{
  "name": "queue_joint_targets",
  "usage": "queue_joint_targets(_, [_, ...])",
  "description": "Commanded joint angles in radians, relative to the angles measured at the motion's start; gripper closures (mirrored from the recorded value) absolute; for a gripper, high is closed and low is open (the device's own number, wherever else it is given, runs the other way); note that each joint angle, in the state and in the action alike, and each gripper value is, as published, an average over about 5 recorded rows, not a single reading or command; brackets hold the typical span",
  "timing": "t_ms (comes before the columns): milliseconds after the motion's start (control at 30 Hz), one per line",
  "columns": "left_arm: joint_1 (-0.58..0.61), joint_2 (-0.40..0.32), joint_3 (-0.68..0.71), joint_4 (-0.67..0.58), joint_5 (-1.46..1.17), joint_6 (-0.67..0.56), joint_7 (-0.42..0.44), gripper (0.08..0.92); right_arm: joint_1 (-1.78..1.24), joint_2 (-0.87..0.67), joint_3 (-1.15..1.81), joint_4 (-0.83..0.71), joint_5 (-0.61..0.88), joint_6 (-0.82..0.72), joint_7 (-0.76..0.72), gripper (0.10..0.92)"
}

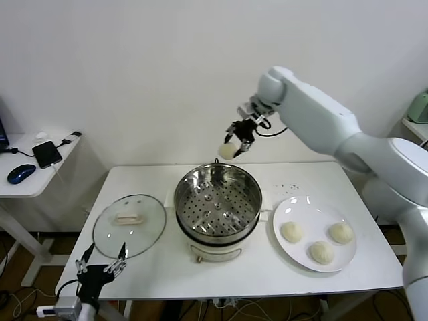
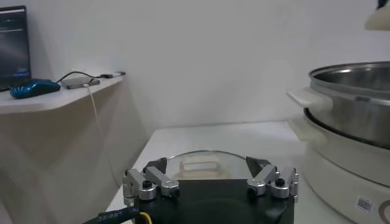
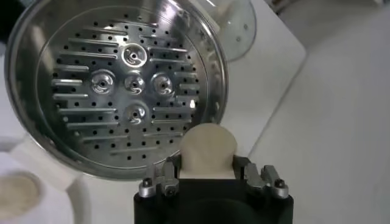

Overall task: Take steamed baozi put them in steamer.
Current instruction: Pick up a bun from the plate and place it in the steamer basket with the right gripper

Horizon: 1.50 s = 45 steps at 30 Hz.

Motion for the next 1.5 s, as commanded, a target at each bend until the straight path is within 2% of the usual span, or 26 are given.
queue_joint_targets(33, [0.003, -0.011, 0.003, -0.003, 0.002, -0.001, -0.002, 0.177, 0.035, 0.056, -0.136, 0.024, 0.031, 0.270, 0.057, 0.448])
queue_joint_targets(167, [0.005, -0.012, 0.000, -0.003, 0.001, -0.001, -0.004, 0.177, 0.011, 0.032, -0.165, 0.056, -0.024, 0.310, 0.052, 0.448])
queue_joint_targets(400, [0.004, -0.017, 0.003, 0.002, 0.001, -0.002, -0.006, 0.177, -0.055, 0.020, -0.080, 0.039, -0.274, 0.312, 0.078, 0.451])
queue_joint_targets(667, [0.001, -0.021, 0.007, -0.001, 0.003, 0.001, -0.004, 0.177, -0.106, 0.067, -0.011, -0.014, -0.420, 0.312, 0.150, 0.448])
queue_joint_targets(1100, [-0.007, -0.026, 0.011, 0.010, 0.005, 0.002, -0.003, 0.177, -0.163, 0.090, 0.010, -0.029, -0.491, 0.312, 0.206, 0.440])
queue_joint_targets(1367, [-0.007, -0.025, 0.008, 0.018, 0.005, 0.001, -0.002, 0.177, -0.155, 0.069, -0.039, 0.003, -0.407, 0.312, 0.213, 0.247])
queue_joint_targets(1500, [-0.008, -0.026, 0.009, 0.019, 0.004, 0.001, -0.002, 0.177, -0.121, 0.036, -0.062, 0.046, -0.282, 0.308, 0.155, 0.206])
